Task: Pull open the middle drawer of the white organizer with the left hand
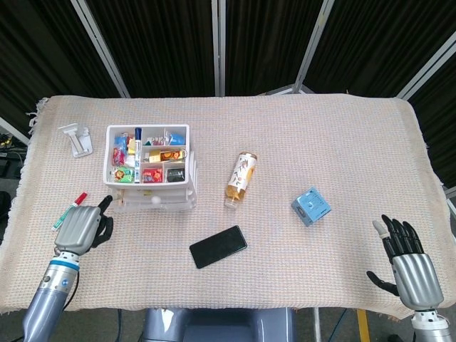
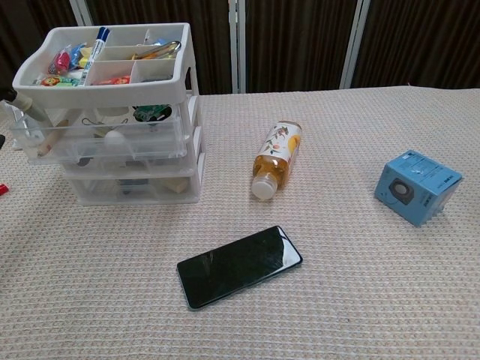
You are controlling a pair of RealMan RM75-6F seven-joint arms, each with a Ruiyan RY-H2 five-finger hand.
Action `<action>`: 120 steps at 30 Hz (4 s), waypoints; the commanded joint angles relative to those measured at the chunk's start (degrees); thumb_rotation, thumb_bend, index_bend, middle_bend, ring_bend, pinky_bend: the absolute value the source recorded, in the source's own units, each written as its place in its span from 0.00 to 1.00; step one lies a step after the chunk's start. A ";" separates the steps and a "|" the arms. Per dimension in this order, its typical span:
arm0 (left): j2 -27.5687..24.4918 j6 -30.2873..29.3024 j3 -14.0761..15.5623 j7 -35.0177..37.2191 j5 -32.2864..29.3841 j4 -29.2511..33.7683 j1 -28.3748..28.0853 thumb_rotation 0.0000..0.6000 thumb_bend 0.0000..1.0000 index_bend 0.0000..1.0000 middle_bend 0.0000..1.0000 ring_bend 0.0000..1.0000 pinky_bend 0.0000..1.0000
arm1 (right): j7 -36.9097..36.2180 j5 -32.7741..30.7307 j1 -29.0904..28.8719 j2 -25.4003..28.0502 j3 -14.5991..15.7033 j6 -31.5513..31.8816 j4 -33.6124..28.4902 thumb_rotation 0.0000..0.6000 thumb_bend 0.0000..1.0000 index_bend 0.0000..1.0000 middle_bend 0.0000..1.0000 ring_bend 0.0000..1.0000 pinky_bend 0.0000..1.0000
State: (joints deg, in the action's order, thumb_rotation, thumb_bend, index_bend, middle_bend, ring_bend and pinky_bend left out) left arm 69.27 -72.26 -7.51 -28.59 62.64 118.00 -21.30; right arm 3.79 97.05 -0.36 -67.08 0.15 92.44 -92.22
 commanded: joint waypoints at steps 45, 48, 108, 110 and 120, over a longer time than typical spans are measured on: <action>-2.65 -2.33 10.43 3.36 16.97 4.01 3.49 1.00 0.67 0.32 0.91 0.91 0.73 | 1.20 0.55 0.14 -0.50 0.37 -0.02 -0.09 1.00 0.00 0.00 0.00 0.00 0.00; -2.38 -3.40 9.64 3.10 17.43 3.06 3.76 1.00 0.63 0.27 0.91 0.91 0.73 | 1.28 0.51 0.13 -0.53 0.37 -0.08 -0.05 1.00 0.00 0.00 0.00 0.00 0.00; -13.64 22.54 1.84 -17.81 19.17 -4.84 -20.20 1.00 0.00 0.51 0.98 0.93 0.79 | 0.40 -1.17 -0.42 -0.40 -0.11 -1.41 0.27 1.00 0.00 0.00 0.00 0.00 0.00; -13.12 22.73 1.89 -18.45 18.03 -4.71 -20.46 1.00 0.00 0.51 0.98 0.93 0.79 | 0.34 -1.18 -0.38 -0.36 -0.12 -1.32 0.24 1.00 0.00 0.00 0.00 0.00 0.00; -11.66 22.86 2.59 -23.34 13.42 -4.81 -22.02 1.00 0.00 0.53 0.98 0.93 0.79 | -0.03 -1.16 -0.45 -0.21 -0.08 -1.40 0.28 1.00 0.00 0.00 0.00 0.00 0.00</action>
State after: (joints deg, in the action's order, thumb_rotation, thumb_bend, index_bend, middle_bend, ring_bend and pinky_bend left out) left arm 57.40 -49.31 -5.06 -51.74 76.29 113.43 -43.18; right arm 3.76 95.89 -0.81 -67.29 0.07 91.05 -91.94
